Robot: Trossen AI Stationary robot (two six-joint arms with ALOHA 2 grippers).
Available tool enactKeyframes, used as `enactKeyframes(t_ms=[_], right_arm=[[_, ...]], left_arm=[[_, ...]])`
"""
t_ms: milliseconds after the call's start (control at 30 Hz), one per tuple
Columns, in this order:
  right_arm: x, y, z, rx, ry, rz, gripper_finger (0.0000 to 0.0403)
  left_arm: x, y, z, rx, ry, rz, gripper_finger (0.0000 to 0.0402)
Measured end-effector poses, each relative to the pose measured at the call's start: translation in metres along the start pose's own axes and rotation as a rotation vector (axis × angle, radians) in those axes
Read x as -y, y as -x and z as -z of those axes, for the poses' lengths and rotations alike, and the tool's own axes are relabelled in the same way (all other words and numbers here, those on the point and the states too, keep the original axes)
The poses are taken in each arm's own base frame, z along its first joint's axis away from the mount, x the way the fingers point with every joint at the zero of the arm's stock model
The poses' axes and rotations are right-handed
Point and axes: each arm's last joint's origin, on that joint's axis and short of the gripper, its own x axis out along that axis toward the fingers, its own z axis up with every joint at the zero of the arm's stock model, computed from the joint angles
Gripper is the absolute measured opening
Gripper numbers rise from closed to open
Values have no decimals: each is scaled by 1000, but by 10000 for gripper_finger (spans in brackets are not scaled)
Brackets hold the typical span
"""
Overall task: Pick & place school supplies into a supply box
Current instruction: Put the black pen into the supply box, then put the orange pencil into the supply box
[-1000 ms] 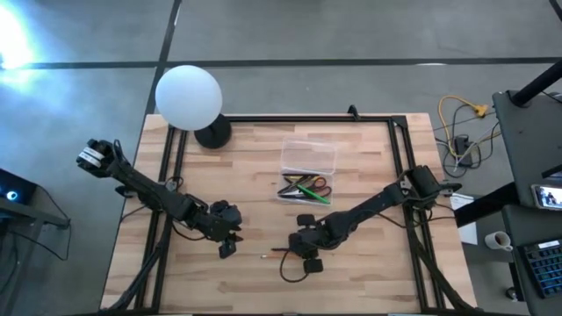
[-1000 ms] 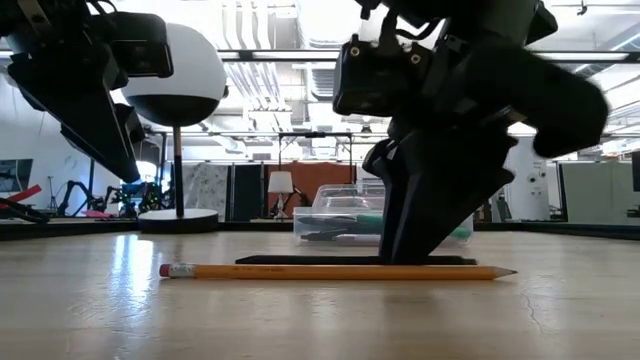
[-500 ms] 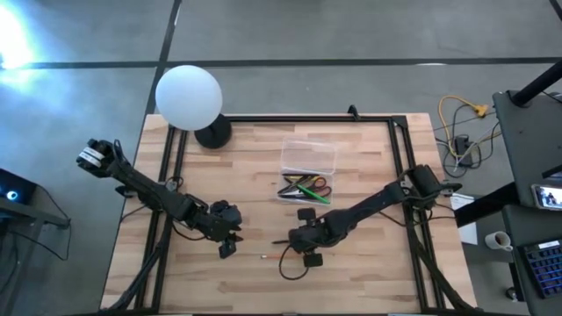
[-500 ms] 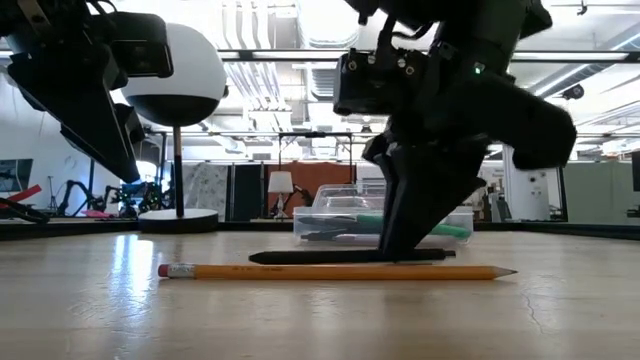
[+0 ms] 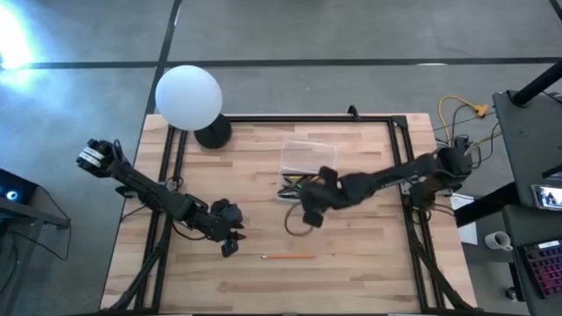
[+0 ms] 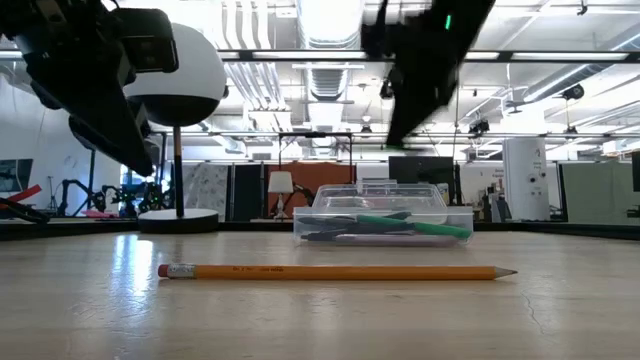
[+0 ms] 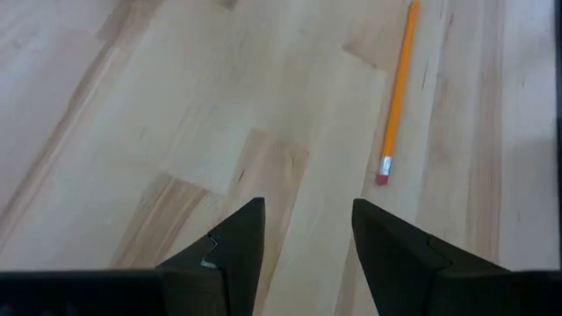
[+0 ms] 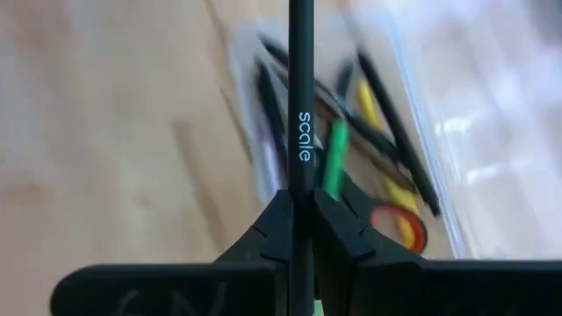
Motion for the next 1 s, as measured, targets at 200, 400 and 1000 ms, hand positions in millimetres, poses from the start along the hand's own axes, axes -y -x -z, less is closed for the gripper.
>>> enactKeyframes(t_ms=[200, 400, 1000], right_arm=[[34, -41, 11, -161, -72, 19, 32], [39, -40, 10, -135, -105, 41, 116], [-29, 36, 49, -121, -124, -14, 233]], left_arm=[[3, 0, -3, 45, 11, 14, 156], [7, 1, -8, 88, 25, 56, 156], [64, -68, -33, 35, -242, 24, 156]])
